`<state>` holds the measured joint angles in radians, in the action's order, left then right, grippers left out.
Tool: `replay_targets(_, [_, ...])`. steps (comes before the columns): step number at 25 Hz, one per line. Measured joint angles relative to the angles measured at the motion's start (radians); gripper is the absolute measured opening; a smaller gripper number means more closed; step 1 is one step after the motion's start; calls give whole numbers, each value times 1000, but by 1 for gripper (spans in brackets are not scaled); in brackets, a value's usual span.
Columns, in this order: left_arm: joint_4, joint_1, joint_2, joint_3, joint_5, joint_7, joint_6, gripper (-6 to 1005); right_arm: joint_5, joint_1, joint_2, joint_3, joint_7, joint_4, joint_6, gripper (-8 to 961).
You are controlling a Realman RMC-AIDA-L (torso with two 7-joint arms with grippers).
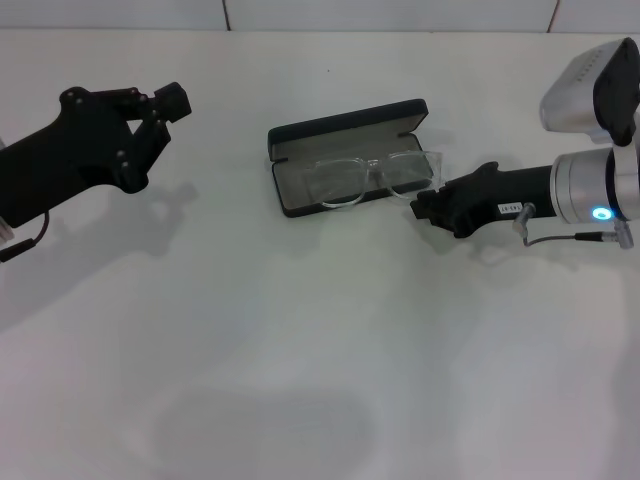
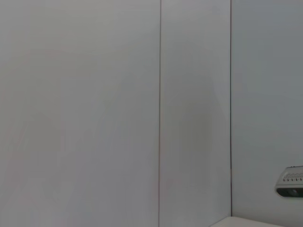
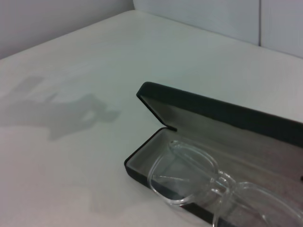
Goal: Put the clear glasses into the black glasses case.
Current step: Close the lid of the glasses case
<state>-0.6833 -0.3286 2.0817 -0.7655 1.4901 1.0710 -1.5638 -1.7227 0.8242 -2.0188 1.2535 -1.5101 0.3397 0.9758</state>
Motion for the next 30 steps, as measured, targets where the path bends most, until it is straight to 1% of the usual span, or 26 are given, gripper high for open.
replay_targets(7, [0,-2,0,0,-1,-1,1,39,0,11,-2,3,1,9,-8,103])
replay_targets(14, [-1,6,-3,0,-10,-2,1,39,0,-1,0,4,-4,49,65,103])
replay_targets(17, [-1,8,-5,1,-11,-2,0,39,-4,-4,6,14,-32,46,69,103])
replay_targets(21, [-1,7,-5,2,-12,-2,0,39,-56,-12,14,19,-78,45,69,103])
replay_targets(25, [-1,4,-4,2,-12,-2,0,39,-113,-6,14,17,-110,50,63,102])
replay_targets(30, [-1,2,-3,2,-13,-4,1,39,-118,4,9,18,-121,50,18,102])
